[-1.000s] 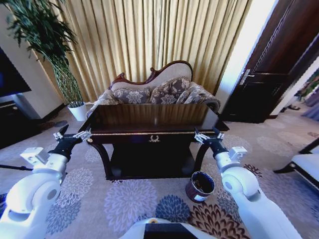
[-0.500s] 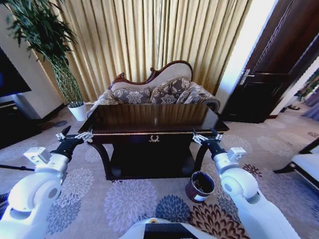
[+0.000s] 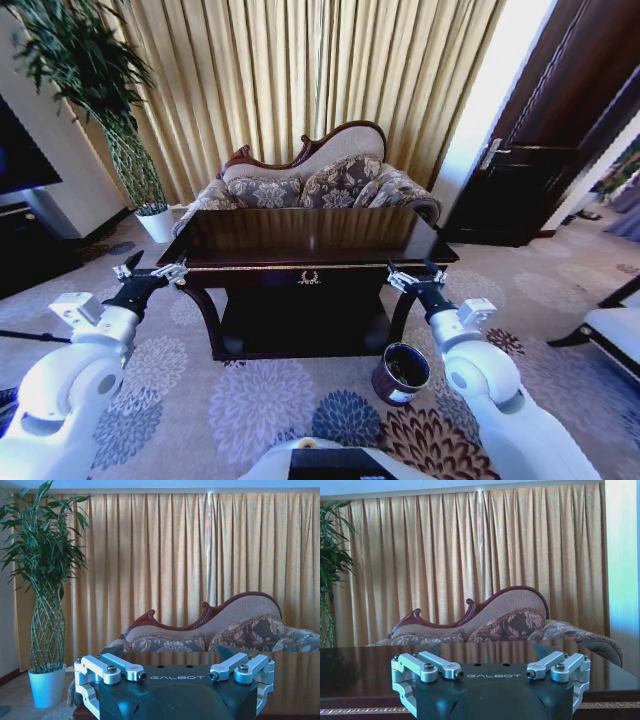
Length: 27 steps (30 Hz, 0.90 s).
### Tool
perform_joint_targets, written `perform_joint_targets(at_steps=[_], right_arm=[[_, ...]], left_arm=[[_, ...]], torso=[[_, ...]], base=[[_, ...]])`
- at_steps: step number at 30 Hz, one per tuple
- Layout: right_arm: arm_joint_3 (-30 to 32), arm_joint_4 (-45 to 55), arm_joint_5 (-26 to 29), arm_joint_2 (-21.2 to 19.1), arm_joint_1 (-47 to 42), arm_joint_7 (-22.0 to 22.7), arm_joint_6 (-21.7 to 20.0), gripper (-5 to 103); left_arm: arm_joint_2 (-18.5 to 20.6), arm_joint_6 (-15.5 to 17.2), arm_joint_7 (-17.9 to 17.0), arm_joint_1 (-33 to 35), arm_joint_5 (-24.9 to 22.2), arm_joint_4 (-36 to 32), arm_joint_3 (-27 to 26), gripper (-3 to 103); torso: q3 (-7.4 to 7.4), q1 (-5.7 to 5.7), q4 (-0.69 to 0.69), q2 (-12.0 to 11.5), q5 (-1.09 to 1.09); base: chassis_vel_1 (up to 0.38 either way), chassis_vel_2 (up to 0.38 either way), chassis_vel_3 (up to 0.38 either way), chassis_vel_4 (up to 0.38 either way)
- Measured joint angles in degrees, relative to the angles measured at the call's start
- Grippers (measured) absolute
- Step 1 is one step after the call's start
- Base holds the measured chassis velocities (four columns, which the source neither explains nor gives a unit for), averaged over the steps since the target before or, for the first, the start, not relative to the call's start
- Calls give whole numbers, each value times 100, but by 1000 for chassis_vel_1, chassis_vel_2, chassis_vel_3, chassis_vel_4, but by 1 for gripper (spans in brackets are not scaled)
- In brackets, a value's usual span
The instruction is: Move to the front of the table and place the trash on the table into the trash bin.
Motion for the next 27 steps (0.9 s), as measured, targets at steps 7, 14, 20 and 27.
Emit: perform_joint_targets(at_steps=[7,14,20,27], right_arm=[[-1,10,-68,28,-67,4,87,100],[21,10,-124,46,-128,4,124,100],[40,20,-129,46,-147,5,129,100],[35,21,-139,54,-146,5,133,100]], left_arm=[[1,-10,0,12,-4,0,-7,100],[26,-14,0,-4,-11,-3,-7,100],[47,-16,0,-4,-17,-5,-8,100],[72,-20,-6,-7,-71,-5,-30,100]], torso=[[0,0,0,0,0],[-1,-2,0,1,0],[-1,-2,0,1,-1],[0,0,-2,0,1]], base=[[147,-154,-140,146],[191,-203,-193,198],[169,-181,-189,171],[198,-178,-181,172]])
